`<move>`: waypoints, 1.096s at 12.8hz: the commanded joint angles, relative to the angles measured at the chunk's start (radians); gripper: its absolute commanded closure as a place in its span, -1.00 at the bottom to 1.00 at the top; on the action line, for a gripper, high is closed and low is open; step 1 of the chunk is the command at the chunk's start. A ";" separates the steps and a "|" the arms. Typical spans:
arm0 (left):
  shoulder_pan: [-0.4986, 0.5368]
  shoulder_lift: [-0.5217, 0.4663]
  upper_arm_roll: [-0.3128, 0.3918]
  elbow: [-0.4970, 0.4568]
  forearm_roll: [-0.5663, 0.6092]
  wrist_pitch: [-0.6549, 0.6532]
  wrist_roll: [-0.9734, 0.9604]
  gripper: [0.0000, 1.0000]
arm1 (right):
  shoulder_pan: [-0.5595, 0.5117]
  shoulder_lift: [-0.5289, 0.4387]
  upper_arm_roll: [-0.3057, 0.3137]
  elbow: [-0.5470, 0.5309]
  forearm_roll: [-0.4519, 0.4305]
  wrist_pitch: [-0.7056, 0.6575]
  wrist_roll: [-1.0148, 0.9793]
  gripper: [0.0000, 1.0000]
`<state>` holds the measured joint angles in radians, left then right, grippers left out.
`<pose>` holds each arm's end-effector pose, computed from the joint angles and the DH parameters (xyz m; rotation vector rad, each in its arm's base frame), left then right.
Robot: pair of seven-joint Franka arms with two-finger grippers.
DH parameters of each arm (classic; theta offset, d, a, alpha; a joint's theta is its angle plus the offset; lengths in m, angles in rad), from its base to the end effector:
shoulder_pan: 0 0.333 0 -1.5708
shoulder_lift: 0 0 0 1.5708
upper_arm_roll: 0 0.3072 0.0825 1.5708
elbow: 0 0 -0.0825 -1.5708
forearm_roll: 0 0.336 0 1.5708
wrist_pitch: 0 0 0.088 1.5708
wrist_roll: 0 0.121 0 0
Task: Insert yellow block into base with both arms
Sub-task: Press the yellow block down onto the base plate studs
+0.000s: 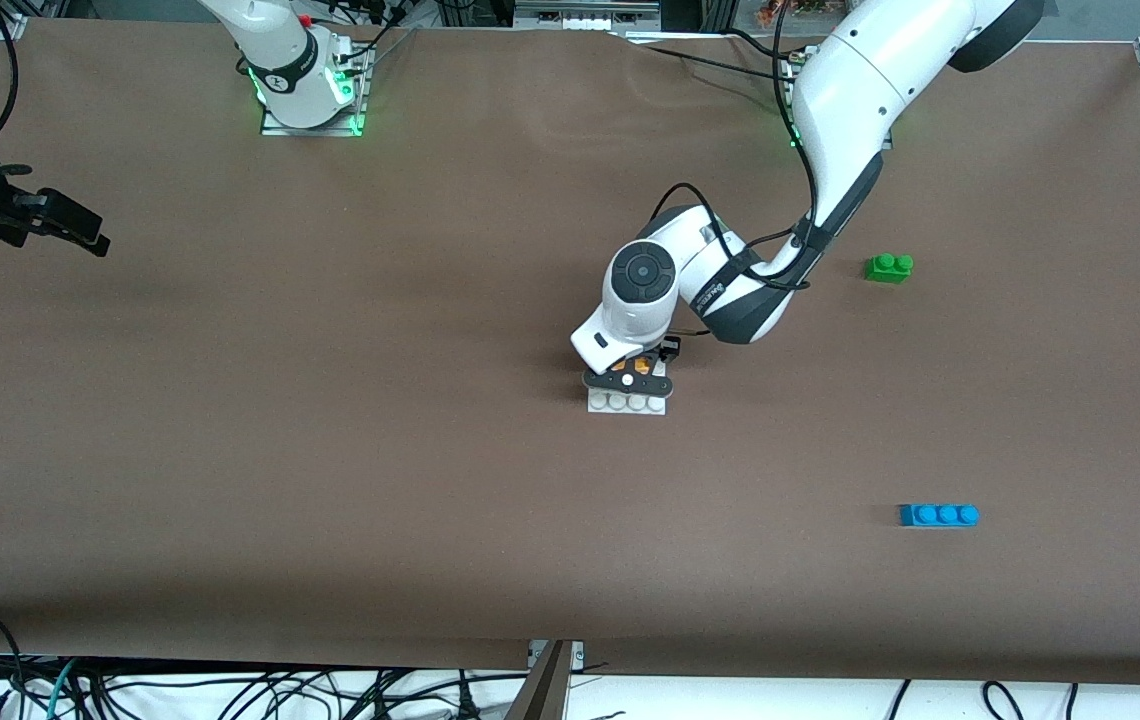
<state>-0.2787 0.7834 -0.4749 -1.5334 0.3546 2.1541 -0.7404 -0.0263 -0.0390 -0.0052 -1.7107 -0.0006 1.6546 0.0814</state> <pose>0.5206 -0.3970 0.2313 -3.1242 0.1745 0.1222 0.4987 -0.0158 0.5689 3.1357 -0.1771 -0.0268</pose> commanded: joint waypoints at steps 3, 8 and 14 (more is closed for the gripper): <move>-0.016 0.008 0.009 0.012 0.037 -0.007 -0.023 -0.43 | -0.010 -0.007 0.008 -0.001 0.001 -0.009 -0.012 -1.00; -0.005 -0.036 0.002 0.018 0.034 -0.106 -0.014 -1.00 | -0.010 -0.007 0.008 -0.001 0.001 -0.009 -0.012 -1.00; 0.076 -0.281 -0.002 0.030 -0.080 -0.345 0.047 -1.00 | -0.010 -0.009 0.008 -0.001 0.001 -0.009 -0.012 -1.00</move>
<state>-0.2567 0.5961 -0.4738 -1.4788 0.3270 1.8586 -0.7381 -0.0264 -0.0387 -0.0052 -1.7111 -0.0006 1.6536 0.0813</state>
